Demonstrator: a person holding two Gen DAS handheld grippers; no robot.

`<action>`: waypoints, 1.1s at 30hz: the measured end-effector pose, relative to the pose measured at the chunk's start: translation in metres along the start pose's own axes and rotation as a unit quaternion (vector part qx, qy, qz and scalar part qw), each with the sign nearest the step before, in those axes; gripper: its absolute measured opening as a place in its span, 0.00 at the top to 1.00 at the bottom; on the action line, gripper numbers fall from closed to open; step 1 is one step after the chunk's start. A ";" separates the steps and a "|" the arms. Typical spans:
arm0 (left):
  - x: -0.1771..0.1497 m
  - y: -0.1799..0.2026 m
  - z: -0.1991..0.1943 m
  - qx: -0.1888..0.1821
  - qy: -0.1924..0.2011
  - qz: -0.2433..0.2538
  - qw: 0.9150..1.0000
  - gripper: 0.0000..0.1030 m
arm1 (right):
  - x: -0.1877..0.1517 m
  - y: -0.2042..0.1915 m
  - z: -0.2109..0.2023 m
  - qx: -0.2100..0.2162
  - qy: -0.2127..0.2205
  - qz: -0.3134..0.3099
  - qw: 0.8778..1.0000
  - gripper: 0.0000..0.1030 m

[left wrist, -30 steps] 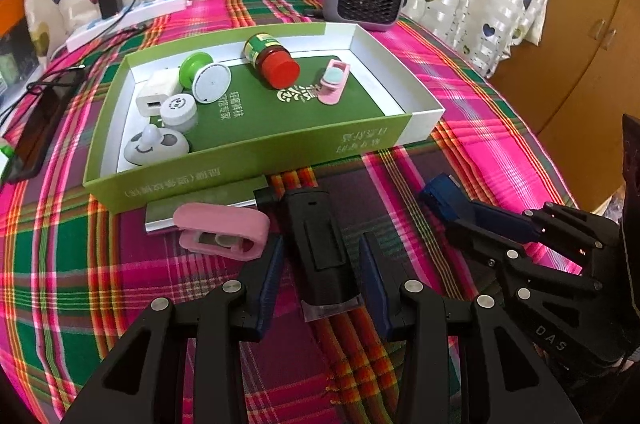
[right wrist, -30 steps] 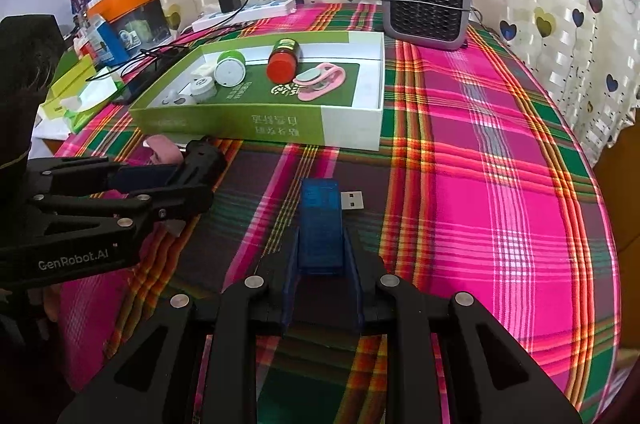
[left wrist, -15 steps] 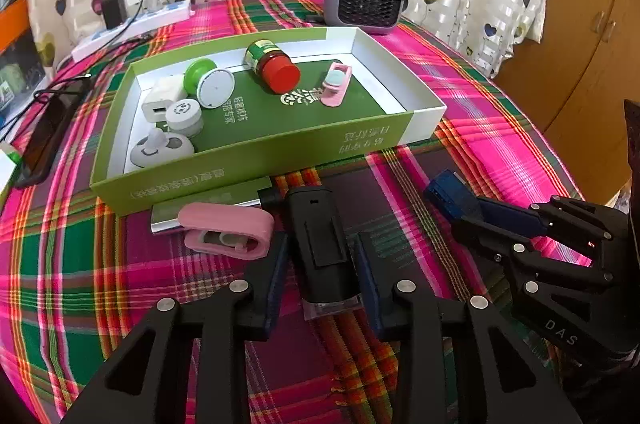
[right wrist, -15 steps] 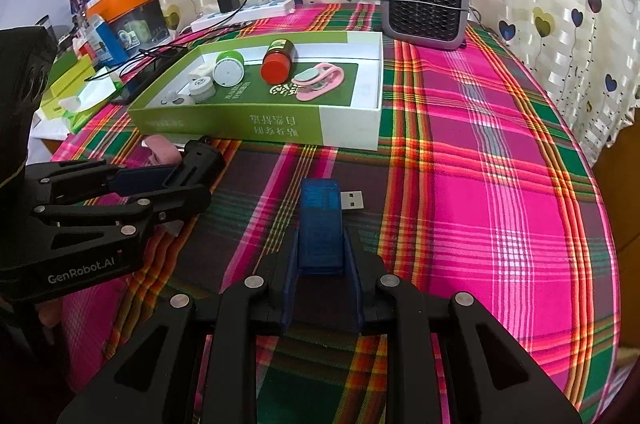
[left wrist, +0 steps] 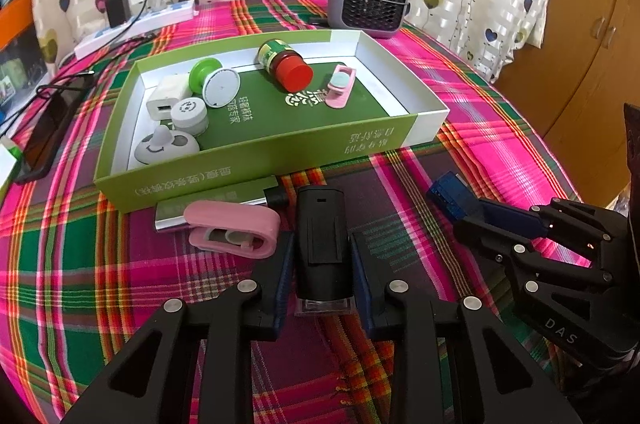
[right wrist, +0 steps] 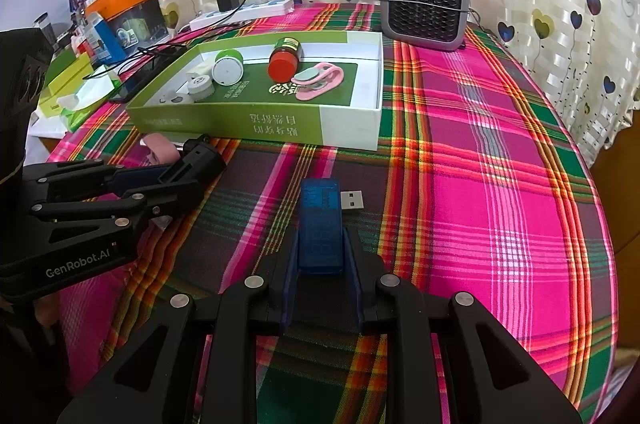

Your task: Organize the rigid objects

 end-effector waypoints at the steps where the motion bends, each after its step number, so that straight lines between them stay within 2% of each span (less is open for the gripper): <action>1: 0.000 0.000 0.000 0.000 0.000 0.000 1.000 0.74 | 0.000 0.000 0.000 0.000 0.000 0.000 1.000 0.78; 19: -0.002 0.003 -0.004 -0.010 0.002 0.000 1.000 0.75 | 0.000 -0.002 -0.003 -0.009 0.008 -0.002 1.000 0.78; 33: -0.002 0.007 -0.018 -0.011 0.020 0.003 1.000 0.75 | 0.002 -0.008 -0.013 -0.003 0.027 0.000 1.000 0.78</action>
Point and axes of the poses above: each gripper's, at about its wrist camera, not at the fingertips, and z roughly the way its jaws point, y to its right, x to its top, the point moved 5 cm from there along z, roughly the way its jaws point, and after that the axes turned 1 degree about -x, right-handed, at the moved point
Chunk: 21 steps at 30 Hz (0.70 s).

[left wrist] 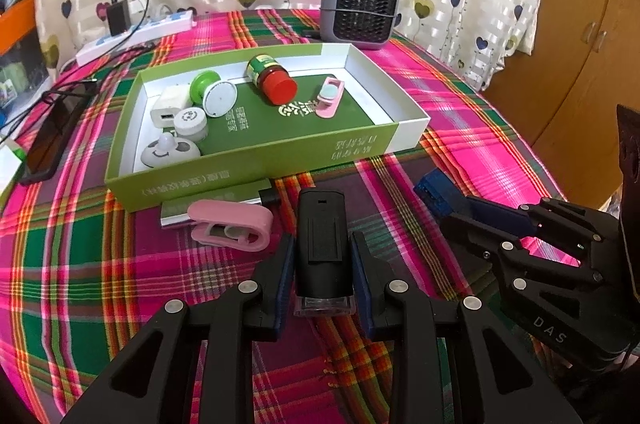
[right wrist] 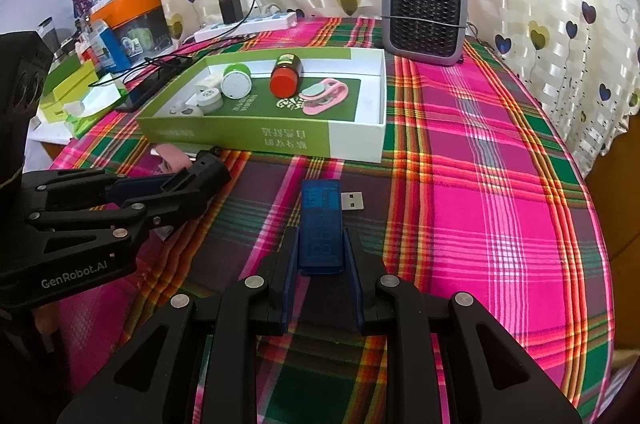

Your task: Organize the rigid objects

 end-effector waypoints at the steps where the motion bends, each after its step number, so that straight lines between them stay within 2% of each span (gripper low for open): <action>1: 0.000 0.000 -0.001 0.000 0.000 0.000 1.000 0.75 | 0.000 -0.001 -0.001 0.000 0.002 0.000 1.000 0.78; 21: 0.011 -0.003 -0.031 -0.002 0.039 0.003 0.999 0.75 | 0.014 -0.009 -0.018 -0.007 0.032 -0.005 0.999 0.78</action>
Point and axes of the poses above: each gripper's, at about its wrist camera, not at the fingertips, and z roughly the way its jaws point, y to its right, x to its top, the point moved 5 cm from there along z, roughly the way its jaws point, and after that the axes turned 1 degree about -x, right-handed, at the moved point
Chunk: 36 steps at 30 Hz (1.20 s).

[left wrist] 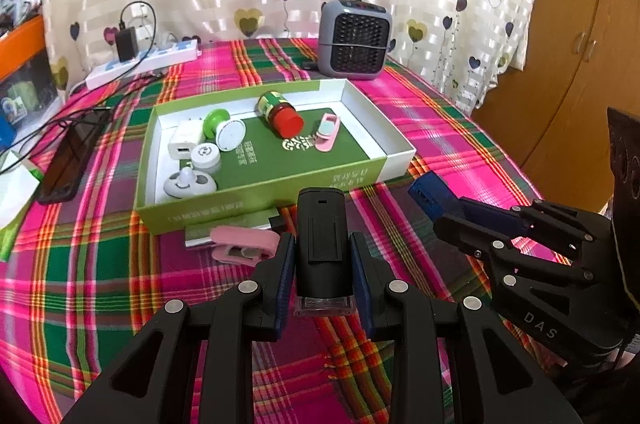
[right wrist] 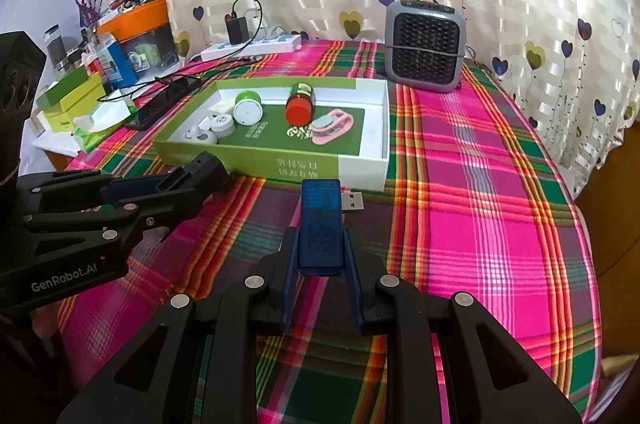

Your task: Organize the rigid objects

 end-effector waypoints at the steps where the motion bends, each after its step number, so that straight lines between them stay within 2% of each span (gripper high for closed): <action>1: 0.001 -0.001 -0.001 0.000 0.001 -0.001 1.000 0.75 | 0.001 0.000 0.000 0.000 0.001 0.000 1.000 0.78; 21: 0.025 -0.013 -0.006 0.004 0.023 -0.008 1.000 0.75 | 0.031 -0.003 0.002 -0.001 0.021 -0.003 1.000 0.78; 36: 0.047 -0.026 0.014 0.000 0.024 -0.017 1.000 0.75 | 0.061 0.001 0.025 0.005 0.021 -0.002 1.000 0.78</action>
Point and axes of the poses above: each gripper's, at about its wrist camera, not at the fingertips, and z roughly the way its jaws point, y to its right, x to its top, the point moved 5 cm from there along z, roughly the way its jaws point, and after that the axes turned 1 degree about -x, right-handed, at the moved point
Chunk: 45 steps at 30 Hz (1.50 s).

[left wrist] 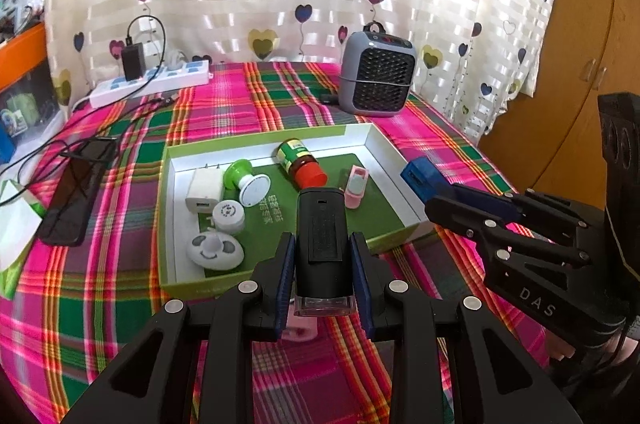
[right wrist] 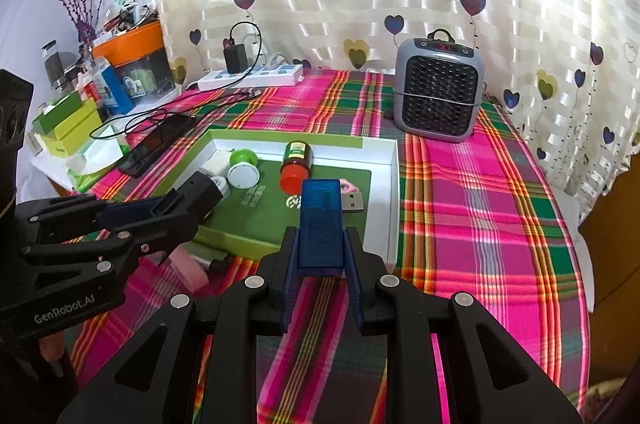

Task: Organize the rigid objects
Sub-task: 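Carry the black drive with the left tool while the right tool carries the blue drive over the box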

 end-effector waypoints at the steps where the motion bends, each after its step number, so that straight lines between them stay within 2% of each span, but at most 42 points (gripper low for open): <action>1: 0.001 -0.001 0.003 -0.001 -0.002 -0.002 1.000 0.75 | 0.002 0.001 0.002 0.001 -0.001 0.001 1.000 0.78; 21: 0.019 -0.011 0.044 0.000 -0.021 -0.014 1.000 0.75 | 0.037 0.017 0.057 0.009 -0.033 0.009 0.999 0.78; 31: 0.020 -0.011 0.062 0.000 -0.036 -0.012 0.999 0.75 | 0.040 0.021 0.088 0.024 -0.067 0.015 0.997 0.78; 45: 0.017 -0.013 0.078 0.003 -0.058 -0.014 0.998 0.75 | 0.043 0.024 0.112 0.007 -0.086 0.004 0.996 0.78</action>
Point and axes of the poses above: each gripper's, at about its wrist camera, not at the fingertips, and z roughly the way its jaws point, y to its right, x to its top, the point moved 5 cm from there along z, roughly the way its jaws point, and after that the axes turned 1 degree about -x, right-handed, at the moved point
